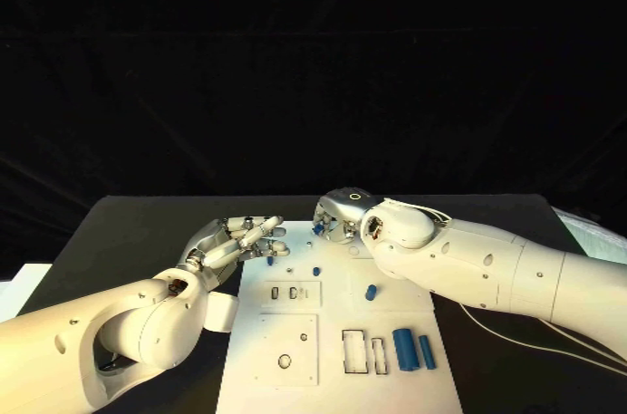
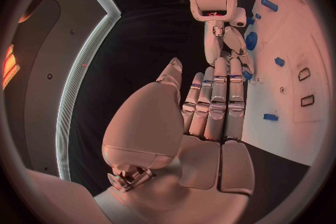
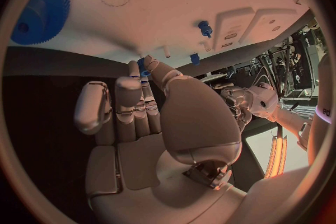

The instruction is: Assemble the parts on the task board

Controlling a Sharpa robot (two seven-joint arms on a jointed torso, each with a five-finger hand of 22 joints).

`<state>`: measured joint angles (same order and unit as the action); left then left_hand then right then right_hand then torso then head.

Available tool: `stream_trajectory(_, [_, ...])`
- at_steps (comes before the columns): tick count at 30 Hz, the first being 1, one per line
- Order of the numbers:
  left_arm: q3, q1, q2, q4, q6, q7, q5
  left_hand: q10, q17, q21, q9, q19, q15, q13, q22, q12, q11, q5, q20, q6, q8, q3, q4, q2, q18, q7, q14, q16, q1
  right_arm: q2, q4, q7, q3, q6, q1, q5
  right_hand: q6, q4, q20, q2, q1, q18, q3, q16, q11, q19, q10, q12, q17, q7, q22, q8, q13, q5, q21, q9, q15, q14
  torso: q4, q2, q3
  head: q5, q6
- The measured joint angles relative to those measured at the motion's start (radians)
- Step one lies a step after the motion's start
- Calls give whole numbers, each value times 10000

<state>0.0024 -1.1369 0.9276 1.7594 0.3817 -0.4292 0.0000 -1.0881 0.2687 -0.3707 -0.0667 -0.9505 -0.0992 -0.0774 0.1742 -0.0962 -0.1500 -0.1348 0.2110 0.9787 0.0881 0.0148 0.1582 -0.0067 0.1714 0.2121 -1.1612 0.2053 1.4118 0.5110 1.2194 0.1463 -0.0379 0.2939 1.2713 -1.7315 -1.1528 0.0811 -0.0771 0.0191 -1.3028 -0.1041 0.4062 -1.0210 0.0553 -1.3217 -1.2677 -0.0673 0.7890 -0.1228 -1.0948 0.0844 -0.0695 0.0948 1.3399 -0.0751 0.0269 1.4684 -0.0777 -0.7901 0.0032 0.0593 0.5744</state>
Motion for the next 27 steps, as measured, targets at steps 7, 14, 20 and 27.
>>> stream_trajectory(7, [0, -2, -4, 4, -16, 19, 0, 0, -1, 0, 0, 0, 0, 0, 0, 0, 0, 0, 0, 0, 0, 0, 0, 0, 0, 0, 0, 0, 0, -123, -140, 18, 12, -3, -8, -20, 0, -99, 0, 53, 52, -4, 99, -16, 17, 0, 16, -2, -1, 0, 0, -21, 6, -9, 0, 0, 0, 0, -1, -10, 3, -5, -10])
stream_trajectory(14, [0, -2, -4, 6, -39, 34, 0, 0, -2, 0, -1, 0, 0, 1, -1, 0, 0, 0, 0, 0, 0, 0, 0, 0, 0, 0, 0, 0, 0, -257, -304, 58, 26, 9, 1, -32, 0, -124, 0, 54, 53, -19, 124, -16, 17, 1, 16, -2, 4, 0, -13, -71, 6, -38, 0, 0, 0, 0, -11, -23, 7, 17, -28])
stream_trajectory(20, [0, -5, -3, 14, -56, 49, 0, 0, 8, 0, 0, 0, 0, 1, -1, 0, 0, 0, 0, 0, 0, 0, 1, 0, 0, 0, 0, 0, 0, -358, -385, 104, 11, 15, -17, -41, 0, -287, 0, 108, 106, -24, 287, -16, 17, 1, 16, -2, 3, 0, -13, -70, 6, 0, 0, 7, 0, 0, -18, -39, 6, 20, -35])
stream_trajectory(27, [0, -7, -1, 17, -78, 75, 1, 0, 7, 0, -1, 0, 1, 1, -1, 0, 0, 0, 0, 0, 0, -1, 1, 0, 0, 0, -1, 0, 0, -421, -485, 141, 7, -7, -27, -44, 35, -401, -128, 283, 221, -26, 395, 1, 125, 129, 384, 40, -179, -35, 64, -84, 42, 0, 0, 8, -44, -33, -24, -42, -4, 21, -16])
